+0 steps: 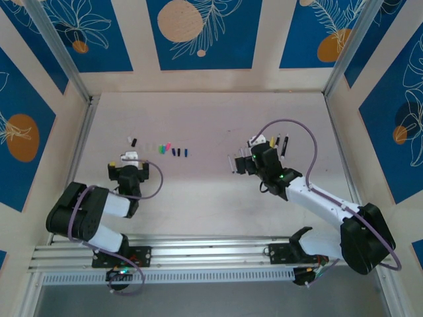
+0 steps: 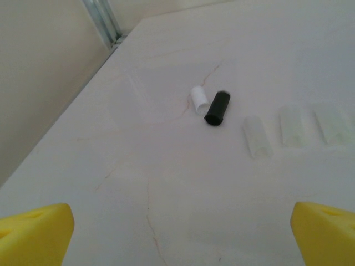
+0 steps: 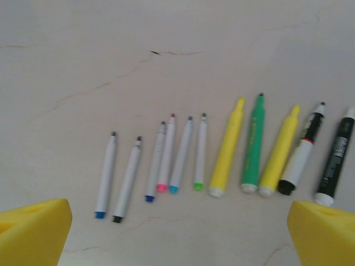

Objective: Open the pen caps

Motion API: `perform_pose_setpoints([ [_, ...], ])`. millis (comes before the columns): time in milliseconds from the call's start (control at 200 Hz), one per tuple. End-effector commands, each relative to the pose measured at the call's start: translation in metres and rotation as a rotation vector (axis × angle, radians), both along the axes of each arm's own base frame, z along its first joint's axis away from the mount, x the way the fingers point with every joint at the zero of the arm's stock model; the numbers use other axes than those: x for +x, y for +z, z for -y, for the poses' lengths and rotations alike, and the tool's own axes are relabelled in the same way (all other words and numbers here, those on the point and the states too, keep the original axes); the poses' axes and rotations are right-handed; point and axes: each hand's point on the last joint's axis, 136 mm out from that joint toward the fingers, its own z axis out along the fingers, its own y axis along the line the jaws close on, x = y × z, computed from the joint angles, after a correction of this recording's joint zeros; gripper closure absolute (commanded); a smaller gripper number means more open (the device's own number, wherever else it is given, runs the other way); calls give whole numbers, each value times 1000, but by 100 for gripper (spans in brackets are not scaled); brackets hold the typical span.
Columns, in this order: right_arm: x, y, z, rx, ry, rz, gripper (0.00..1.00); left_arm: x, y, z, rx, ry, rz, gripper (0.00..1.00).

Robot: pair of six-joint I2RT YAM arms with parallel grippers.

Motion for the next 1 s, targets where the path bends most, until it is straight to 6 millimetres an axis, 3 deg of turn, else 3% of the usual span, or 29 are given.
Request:
perform_pose_setpoints([
  [0,8,10,27,-25,-84,63,1,23,36,17,-44,-119,142,0],
  [50,10,11,35,-21,-102,78,1,26,19,31,-55,-215,90,0],
  [125,15,12,48,-17,-131,115,1,36,26,24,-62,-166,115,0],
  [170,18,9,57,-13,-158,130,1,37,15,20,-87,-157,36,0],
  [260,28,3,86,-9,-249,168,1,41,16,20,-90,-166,46,0],
  [435,51,-20,129,93,-346,239,1,44,16,20,-79,-165,45,0],
  [535,62,-16,109,163,-178,265,1,45,16,20,-82,-163,39,0],
  [605,70,-29,95,171,-75,276,1,44,16,20,-82,-164,38,0],
  [670,73,-40,109,261,-100,249,1,44,15,20,-84,-165,36,0],
  [995,72,-42,105,249,-83,231,1,45,15,20,-89,-167,33,0],
])
